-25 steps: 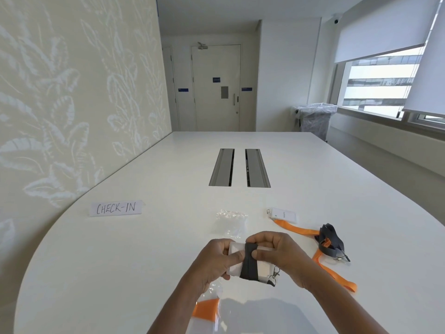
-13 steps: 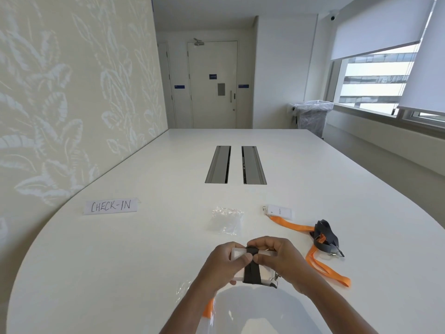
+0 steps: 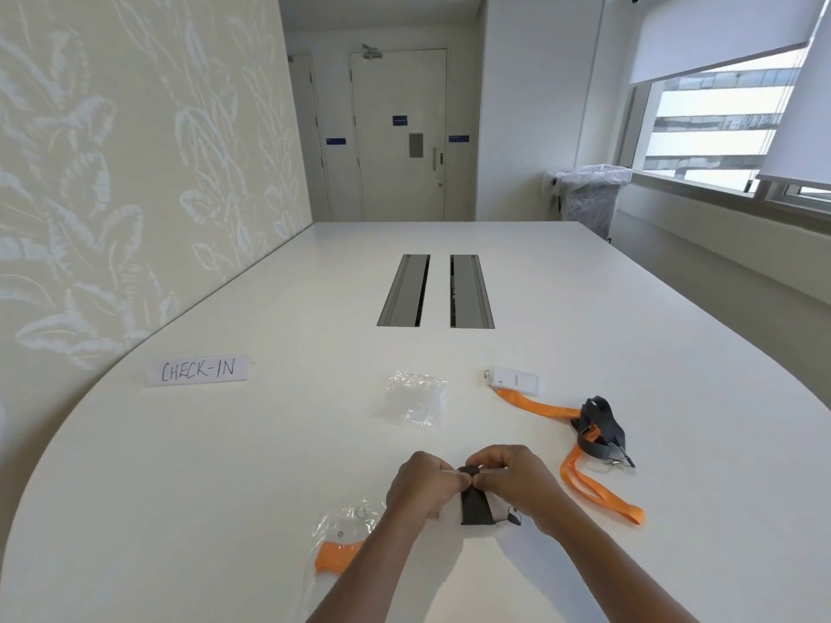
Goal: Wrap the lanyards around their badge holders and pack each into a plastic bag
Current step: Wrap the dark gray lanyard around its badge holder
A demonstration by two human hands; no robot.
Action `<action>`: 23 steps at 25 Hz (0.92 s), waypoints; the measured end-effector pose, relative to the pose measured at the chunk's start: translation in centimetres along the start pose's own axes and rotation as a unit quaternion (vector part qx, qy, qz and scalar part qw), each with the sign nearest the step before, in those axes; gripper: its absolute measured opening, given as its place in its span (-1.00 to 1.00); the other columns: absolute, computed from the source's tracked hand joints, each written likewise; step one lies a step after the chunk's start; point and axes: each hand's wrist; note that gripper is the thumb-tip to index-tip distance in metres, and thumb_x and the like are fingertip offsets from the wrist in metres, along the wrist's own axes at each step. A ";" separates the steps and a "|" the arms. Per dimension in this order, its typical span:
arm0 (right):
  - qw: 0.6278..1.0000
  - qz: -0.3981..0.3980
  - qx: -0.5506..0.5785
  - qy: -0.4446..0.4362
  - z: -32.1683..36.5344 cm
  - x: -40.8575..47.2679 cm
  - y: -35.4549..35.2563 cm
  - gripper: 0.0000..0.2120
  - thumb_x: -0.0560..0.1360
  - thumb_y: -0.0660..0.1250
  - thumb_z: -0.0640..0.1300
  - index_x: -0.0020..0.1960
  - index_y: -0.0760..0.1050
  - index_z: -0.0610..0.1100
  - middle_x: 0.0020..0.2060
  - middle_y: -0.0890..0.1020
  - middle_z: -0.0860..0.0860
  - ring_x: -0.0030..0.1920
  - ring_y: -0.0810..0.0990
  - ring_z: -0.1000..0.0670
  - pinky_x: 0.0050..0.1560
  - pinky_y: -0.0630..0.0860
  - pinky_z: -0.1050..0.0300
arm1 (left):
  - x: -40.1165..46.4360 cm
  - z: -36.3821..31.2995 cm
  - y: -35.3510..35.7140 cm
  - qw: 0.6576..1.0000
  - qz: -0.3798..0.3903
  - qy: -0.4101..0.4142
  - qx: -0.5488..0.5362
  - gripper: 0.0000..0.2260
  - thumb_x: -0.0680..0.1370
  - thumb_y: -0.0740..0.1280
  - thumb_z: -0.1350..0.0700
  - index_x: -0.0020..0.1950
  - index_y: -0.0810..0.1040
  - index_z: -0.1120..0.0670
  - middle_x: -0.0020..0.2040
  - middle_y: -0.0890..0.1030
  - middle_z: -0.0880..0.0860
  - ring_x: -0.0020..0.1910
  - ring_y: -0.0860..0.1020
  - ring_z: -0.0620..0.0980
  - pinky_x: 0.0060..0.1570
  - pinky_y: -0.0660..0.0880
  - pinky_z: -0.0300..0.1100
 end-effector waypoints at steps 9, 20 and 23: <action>0.980 -0.092 -0.156 -0.087 -3.2 0.3 0.1 -0.80 0.53 0.33 -0.07 0.08 0.70 0.05 -0.02 0.56 0.05 0.14 0.42 -0.03 0.13 0.39 0.09 | 3.4 -3.2 1.3 0.984 0.007 0.004 0.178 -0.64 0.44 0.47 -0.03 0.11 0.64 0.18 0.09 0.68 0.17 0.11 0.66 0.16 0.03 0.59 -0.08; 0.985 -0.127 -0.079 -0.084 -3.3 0.4 -0.4 -0.85 0.47 0.48 -0.03 -0.01 0.56 0.00 -0.18 0.57 0.07 -0.14 0.49 0.09 -0.21 0.36 0.28 | 3.4 -1.9 0.6 0.999 -0.011 0.038 0.030 -0.59 0.38 0.59 -0.06 0.10 0.56 0.07 -0.09 0.55 -0.09 -0.02 0.57 -0.01 -0.20 0.48 -0.20; 0.990 -0.123 -0.039 -0.048 -3.1 0.6 -0.5 -0.86 0.49 0.45 0.02 0.00 0.57 0.01 -0.17 0.58 0.07 -0.15 0.53 0.09 -0.19 0.43 0.22 | 3.4 -1.6 0.5 0.999 -0.030 0.038 0.012 -0.68 0.44 0.53 -0.08 0.05 0.56 0.05 -0.16 0.52 -0.14 -0.03 0.55 -0.01 -0.15 0.43 -0.20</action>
Point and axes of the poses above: each hand's wrist, its own x-axis towards the middle knuckle, its own y-axis out of the palm, z = x × y
